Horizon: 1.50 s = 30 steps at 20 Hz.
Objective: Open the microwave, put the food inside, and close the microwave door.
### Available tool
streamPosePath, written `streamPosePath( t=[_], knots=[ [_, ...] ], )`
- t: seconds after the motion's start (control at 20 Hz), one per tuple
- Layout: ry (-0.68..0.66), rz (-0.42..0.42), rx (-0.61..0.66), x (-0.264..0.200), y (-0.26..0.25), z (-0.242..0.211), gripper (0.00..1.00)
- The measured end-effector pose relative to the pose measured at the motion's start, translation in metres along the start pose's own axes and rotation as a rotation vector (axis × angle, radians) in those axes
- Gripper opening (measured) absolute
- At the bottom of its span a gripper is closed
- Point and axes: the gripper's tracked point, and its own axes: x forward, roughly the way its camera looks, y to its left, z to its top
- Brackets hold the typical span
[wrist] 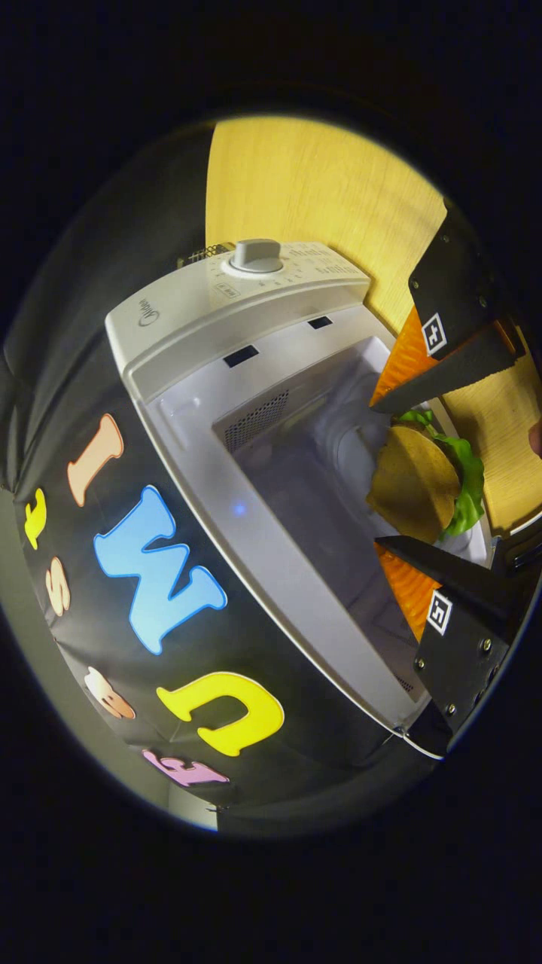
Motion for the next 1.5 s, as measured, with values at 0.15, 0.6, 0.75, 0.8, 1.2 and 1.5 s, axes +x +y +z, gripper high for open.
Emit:
streamPosePath(
  t=[0.15, 0.6, 0.75, 0.8, 1.2, 1.5],
  knots=[
    [0.001, 0.025, -0.041, -0.025, 0.005, 0.013, 0.97],
    [-0.035, 0.138, -0.231, -0.109, 0.022, 0.078, 0.97],
    [-0.071, 0.185, -0.291, -0.140, 0.033, 0.102, 0.97],
    [-0.080, 0.200, -0.313, -0.153, 0.036, 0.108, 0.97],
    [-0.095, 0.321, -0.461, -0.225, 0.051, 0.130, 0.97],
    [-0.072, 0.452, -0.528, -0.264, 0.085, 0.098, 0.97]
  ],
)
